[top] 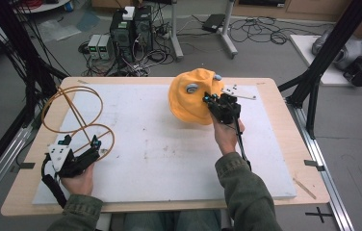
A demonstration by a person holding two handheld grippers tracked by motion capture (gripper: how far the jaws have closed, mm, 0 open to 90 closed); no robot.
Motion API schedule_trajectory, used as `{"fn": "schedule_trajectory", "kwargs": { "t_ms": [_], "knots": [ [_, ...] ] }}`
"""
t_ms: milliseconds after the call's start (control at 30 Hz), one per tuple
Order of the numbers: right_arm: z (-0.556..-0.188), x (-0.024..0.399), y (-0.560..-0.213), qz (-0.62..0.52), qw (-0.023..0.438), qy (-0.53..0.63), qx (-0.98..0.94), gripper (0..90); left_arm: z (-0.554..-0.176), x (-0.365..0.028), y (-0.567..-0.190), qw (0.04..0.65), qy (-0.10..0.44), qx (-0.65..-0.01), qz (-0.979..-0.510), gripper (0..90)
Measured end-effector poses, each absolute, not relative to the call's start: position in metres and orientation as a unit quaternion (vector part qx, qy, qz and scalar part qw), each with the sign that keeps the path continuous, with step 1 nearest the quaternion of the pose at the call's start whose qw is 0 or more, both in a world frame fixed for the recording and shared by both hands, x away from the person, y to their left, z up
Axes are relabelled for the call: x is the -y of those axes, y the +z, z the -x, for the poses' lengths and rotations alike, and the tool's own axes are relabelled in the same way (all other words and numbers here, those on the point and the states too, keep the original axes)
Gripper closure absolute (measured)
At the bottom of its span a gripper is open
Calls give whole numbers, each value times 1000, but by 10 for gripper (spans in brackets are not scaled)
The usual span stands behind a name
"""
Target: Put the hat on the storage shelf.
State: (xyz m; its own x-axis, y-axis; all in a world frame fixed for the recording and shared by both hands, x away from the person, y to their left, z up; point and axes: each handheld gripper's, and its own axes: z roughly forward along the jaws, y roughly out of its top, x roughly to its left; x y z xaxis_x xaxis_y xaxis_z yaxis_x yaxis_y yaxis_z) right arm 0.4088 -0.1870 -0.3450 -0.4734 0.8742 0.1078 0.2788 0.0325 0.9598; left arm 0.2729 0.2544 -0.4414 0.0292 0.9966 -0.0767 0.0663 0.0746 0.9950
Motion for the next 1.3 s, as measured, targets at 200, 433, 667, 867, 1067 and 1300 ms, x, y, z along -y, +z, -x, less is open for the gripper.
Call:
{"fn": "schedule_trajectory", "kwargs": {
  "t_ms": [200,433,667,867,1067,1300],
  "knots": [
    [-389,186,-323,-374,308,606,-631,892,-274,-253,-442,509,456,-526,-506,115],
    [-378,179,-302,-339,326,643,-604,892,-274,-253,-442,510,455,-526,-506,115],
    [-371,168,-273,-312,316,680,-583,892,-274,-253,-442,509,454,-525,-508,115],
    [-362,145,-238,-272,307,707,-576,892,-274,-252,-442,511,453,-526,-508,115],
    [-364,121,-215,-249,268,726,-581,892,-274,-253,-442,511,450,-526,-510,115],
    [-361,79,-182,-200,236,739,-599,892,-274,-253,-442,512,448,-526,-511,115]
  ]
}}
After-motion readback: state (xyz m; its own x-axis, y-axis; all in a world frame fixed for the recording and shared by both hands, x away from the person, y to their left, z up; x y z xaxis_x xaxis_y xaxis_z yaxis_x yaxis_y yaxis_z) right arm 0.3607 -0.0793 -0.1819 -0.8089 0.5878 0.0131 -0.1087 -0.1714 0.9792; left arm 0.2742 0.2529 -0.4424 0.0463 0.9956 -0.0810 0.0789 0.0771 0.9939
